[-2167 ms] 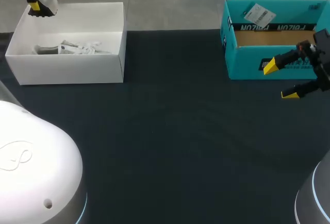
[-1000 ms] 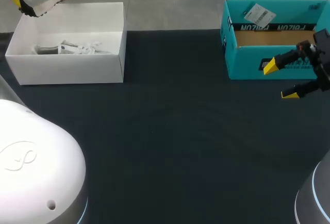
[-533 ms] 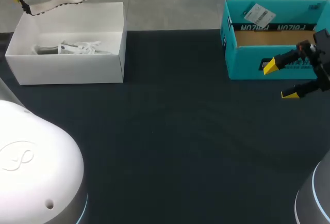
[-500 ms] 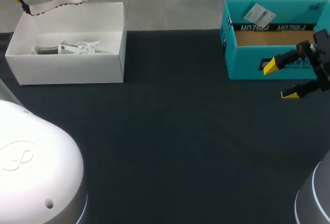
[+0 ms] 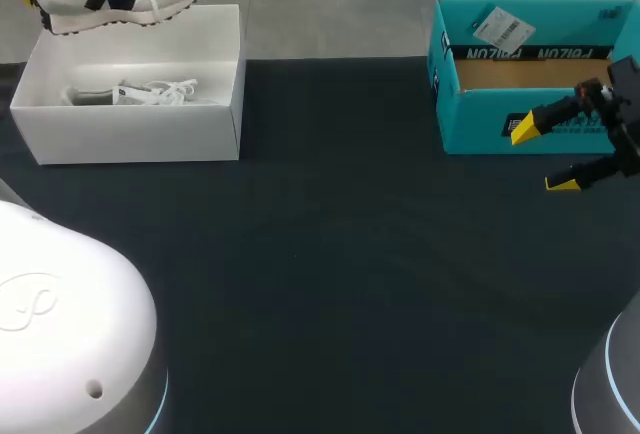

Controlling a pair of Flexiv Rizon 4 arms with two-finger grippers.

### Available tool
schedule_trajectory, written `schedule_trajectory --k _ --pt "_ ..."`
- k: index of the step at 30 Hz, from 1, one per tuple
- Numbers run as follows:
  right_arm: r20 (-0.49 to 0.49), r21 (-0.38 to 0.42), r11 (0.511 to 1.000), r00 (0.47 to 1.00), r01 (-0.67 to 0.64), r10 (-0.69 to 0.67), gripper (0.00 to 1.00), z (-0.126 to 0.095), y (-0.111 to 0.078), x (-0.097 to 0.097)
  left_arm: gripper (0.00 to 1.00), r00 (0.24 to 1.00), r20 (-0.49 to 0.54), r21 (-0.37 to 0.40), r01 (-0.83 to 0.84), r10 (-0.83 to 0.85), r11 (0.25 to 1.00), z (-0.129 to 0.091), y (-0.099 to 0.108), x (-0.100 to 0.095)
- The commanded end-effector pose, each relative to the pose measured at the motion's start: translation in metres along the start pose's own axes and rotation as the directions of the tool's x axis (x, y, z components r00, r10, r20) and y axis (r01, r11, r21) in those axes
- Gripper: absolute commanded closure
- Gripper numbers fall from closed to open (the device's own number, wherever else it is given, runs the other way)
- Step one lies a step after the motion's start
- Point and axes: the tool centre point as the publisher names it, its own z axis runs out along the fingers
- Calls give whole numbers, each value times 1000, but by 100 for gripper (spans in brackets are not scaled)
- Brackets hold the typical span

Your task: Take the shoe out of the shoebox, open the shoe tongue, remove and reinsert the insole, then place the shoe into the shoebox

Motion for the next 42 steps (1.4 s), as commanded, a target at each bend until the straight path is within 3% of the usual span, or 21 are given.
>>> schedule_trajectory --k 1,4,18,21,29,35,42 --pt "2 -2 1000 1000 -1 1 0 1 -1 0 100 995 13 -12 -104 104 995 1 0 5" --pt "2 -2 1000 1000 -1 1 0 1 -1 0 100 997 -32 -9 -68 68 998 0 7 4" --pt "2 -2 1000 1000 -1 1 0 1 -1 0 100 997 -32 -9 -68 68 998 0 7 4" --pt "2 -2 1000 1000 -1 1 0 1 -1 0 100 985 5 -15 -170 170 985 4 4 6" --pt "2 -2 1000 1000 -1 1 0 1 -1 0 100 973 -13 8 -230 230 973 24 13 2" --pt "2 -2 1000 1000 -1 1 0 1 -1 0 100 972 -21 32 -232 233 972 52 20 -7" --pt "2 -2 1000 1000 -1 1 0 1 -1 0 100 966 49 56 -257 255 965 79 30 -15"
